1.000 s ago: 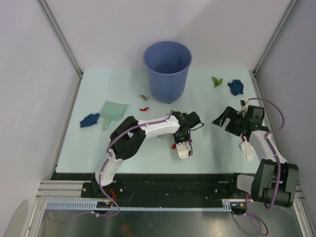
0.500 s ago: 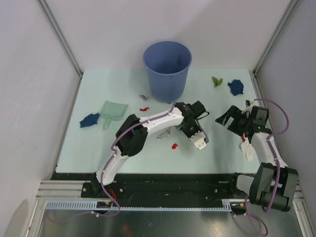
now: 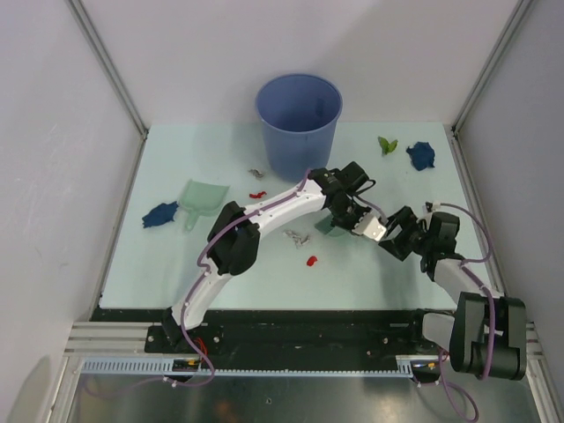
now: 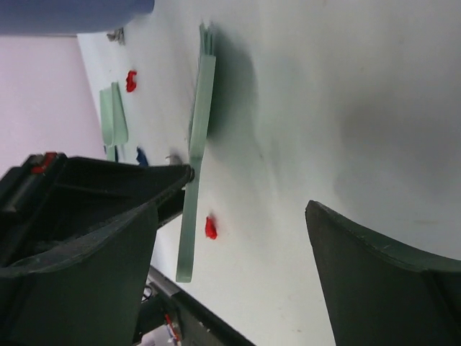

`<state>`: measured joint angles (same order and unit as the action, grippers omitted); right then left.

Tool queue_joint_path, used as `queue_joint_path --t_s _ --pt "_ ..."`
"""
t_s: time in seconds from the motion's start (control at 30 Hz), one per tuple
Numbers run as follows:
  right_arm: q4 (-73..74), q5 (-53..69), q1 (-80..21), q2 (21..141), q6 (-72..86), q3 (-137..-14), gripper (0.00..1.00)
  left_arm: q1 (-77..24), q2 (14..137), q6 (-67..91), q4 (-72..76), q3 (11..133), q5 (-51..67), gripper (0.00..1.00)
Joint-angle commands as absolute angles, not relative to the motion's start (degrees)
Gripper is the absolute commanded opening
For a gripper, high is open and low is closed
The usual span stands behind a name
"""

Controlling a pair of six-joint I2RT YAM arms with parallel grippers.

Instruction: Sweep away the paper scraps from the table

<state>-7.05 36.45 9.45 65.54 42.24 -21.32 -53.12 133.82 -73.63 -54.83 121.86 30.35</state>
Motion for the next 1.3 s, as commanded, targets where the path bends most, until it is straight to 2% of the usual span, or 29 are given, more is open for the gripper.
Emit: queue_joint_path --t_s 0.0,0.17,0.37,0.57,0.7,0.73,0.83,0.87,0.97,1.07,1.1,1.13,1.17,1.27 --pt "-15.1 35.4 6.6 61.2 51.3 -17.5 0.84 -53.0 134.2 -68.8 -54.2 125.9 33.9 0.00" --pt "-16.0 31.7 6.1 57.5 53.9 -14.9 0.73 -53.0 134.5 -69.2 -53.9 125.7 33.8 0.00" --pt "-24.5 34.3 4.7 63.6 56.9 -15.2 0.58 -53.0 134.3 -69.2 -53.5 125.9 34.4 0.00" --pt "-29.2 34.2 1.5 67.8 59.0 -15.7 0.56 -53.0 134.6 -68.8 -53.2 126.1 33.8 0.00" --pt "-29.1 33.9 1.3 67.8 58.9 -15.8 0.46 -53.0 135.0 -68.2 -53.0 126.4 33.3 0.00" --pt "-29.1 34.2 1.3 67.8 59.0 -15.9 0.42 -53.0 135.0 -68.2 -52.9 126.3 33.2 0.00" --pt "-28.9 34.6 1.2 67.9 58.2 -16.1 0.21 -53.0 135.2 -67.9 -52.6 127.0 33.2 0.00" --pt "-28.5 34.5 1.2 68.0 57.8 -16.3 0.02 -53.0 135.3 -67.7 -52.6 127.3 33.1 0.00" --pt "-26.7 34.5 2.0 67.9 55.7 -17.0 0.00 -53.0 135.4 -65.0 -52.4 129.2 33.0 0.01" --pt "-21.2 33.8 3.1 65.4 52.7 -19.4 0.00 -53.0 134.0 -60.0 -52.4 131.0 31.6 0.45" --pt "-16.7 33.1 3.3 64.4 50.3 -20.4 0.00 -53.0 133.3 -57.7 -52.4 131.2 30.9 0.71" --pt "-14.3 31.0 3.3 62.2 48.6 -21.4 0.00 -53.0 132.5 -56.7 -52.3 131.4 29.7 0.86" --pt "-9.2 29.9 3.3 61.3 47.0 -24.2 0.00 -53.0 130.5 -54.3 -52.3 131.5 29.0 0.96" --pt "-0.3 25.9 3.2 58.4 40.7 -30.7 0.00 -53.0 125.7 -47.8 -52.2 131.7 26.6 1.00"
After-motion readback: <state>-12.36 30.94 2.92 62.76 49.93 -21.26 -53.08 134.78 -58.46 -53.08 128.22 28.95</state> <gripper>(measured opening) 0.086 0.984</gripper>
